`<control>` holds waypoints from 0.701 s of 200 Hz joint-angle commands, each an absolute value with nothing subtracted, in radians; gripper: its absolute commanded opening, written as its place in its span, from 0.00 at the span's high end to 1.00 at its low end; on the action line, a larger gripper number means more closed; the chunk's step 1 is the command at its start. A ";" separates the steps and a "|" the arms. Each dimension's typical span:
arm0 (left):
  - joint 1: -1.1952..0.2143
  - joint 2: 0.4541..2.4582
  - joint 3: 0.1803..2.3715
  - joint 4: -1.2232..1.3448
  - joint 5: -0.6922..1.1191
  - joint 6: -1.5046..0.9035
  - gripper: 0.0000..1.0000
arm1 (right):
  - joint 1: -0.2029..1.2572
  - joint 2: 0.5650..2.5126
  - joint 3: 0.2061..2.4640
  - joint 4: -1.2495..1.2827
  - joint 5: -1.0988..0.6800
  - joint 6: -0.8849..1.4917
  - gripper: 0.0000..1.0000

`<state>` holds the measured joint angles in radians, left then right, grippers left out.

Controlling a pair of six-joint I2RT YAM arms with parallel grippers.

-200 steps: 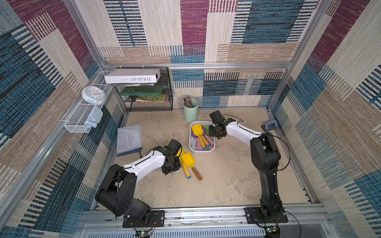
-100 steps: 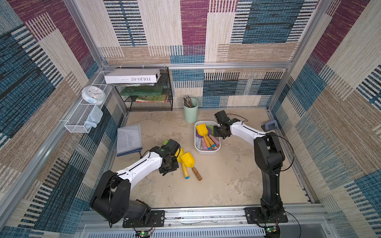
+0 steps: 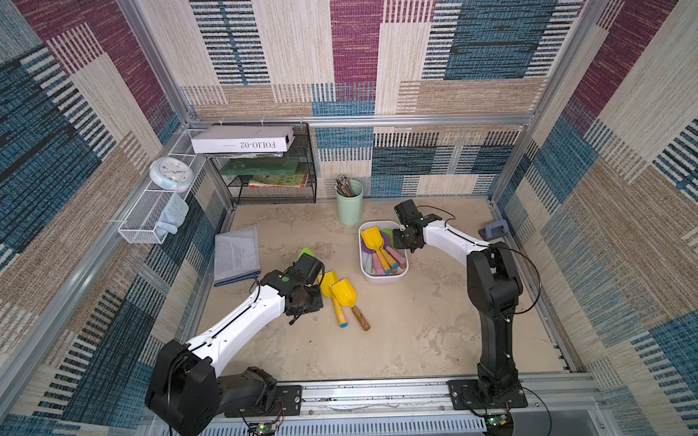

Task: Put the shovel into the storage box
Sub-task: Pick up the shovel from the center of the board.

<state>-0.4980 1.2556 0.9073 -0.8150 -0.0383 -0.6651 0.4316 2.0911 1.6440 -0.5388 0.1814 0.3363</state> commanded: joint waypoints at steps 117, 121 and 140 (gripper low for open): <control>-0.634 1.227 1.092 -0.792 -0.019 -0.446 1.00 | 0.434 1.796 1.554 -0.500 0.025 0.323 0.60; -0.640 1.230 1.098 -0.786 -0.016 -0.441 1.00 | 0.434 1.778 1.536 -0.484 -0.008 0.325 0.58; -0.659 1.253 1.124 -0.744 -0.006 -0.434 1.00 | 0.434 1.705 1.457 -0.401 -0.210 0.338 0.56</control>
<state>-0.6418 1.2331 1.0969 -0.8078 -0.0223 -0.4808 0.4320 1.7660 1.5200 -0.5045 0.0494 0.3260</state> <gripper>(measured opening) 0.280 0.435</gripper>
